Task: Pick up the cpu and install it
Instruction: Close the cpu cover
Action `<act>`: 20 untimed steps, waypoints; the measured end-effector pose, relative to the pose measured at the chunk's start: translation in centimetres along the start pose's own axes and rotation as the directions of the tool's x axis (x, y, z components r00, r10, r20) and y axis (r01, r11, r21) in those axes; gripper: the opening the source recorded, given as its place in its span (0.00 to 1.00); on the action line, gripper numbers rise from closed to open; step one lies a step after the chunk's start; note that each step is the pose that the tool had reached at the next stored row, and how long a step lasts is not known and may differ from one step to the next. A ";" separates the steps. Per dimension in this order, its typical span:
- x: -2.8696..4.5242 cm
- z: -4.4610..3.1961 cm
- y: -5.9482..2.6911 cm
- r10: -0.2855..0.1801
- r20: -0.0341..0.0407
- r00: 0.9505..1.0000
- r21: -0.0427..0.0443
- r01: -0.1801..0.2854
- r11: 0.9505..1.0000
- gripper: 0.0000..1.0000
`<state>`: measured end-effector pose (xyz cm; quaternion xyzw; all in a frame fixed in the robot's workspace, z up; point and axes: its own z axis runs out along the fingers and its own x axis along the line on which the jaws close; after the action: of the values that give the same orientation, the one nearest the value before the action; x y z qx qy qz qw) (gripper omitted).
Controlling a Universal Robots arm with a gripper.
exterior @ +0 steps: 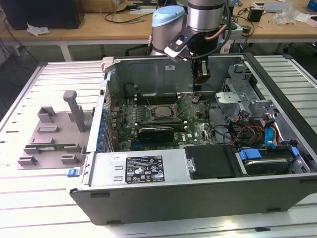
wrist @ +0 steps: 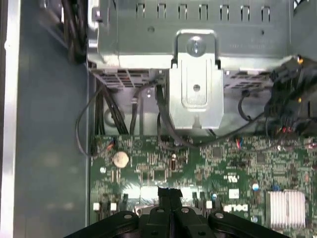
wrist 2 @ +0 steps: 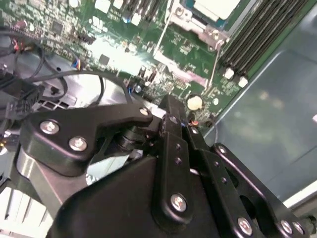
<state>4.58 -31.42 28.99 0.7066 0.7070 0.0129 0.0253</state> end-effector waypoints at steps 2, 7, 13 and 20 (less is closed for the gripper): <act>0.00 0.16 0.03 0.000 0.000 1.000 0.000 0.000 1.000 0.11; 0.02 1.65 -0.02 0.000 0.000 1.000 0.001 0.000 1.000 0.11; 0.05 3.03 -0.07 0.000 0.000 1.000 0.010 0.000 1.000 0.11; 0.06 4.10 -0.08 0.000 0.000 1.000 0.027 0.000 1.000 0.11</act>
<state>4.72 -31.44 24.89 0.7070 0.7070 0.0034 0.0159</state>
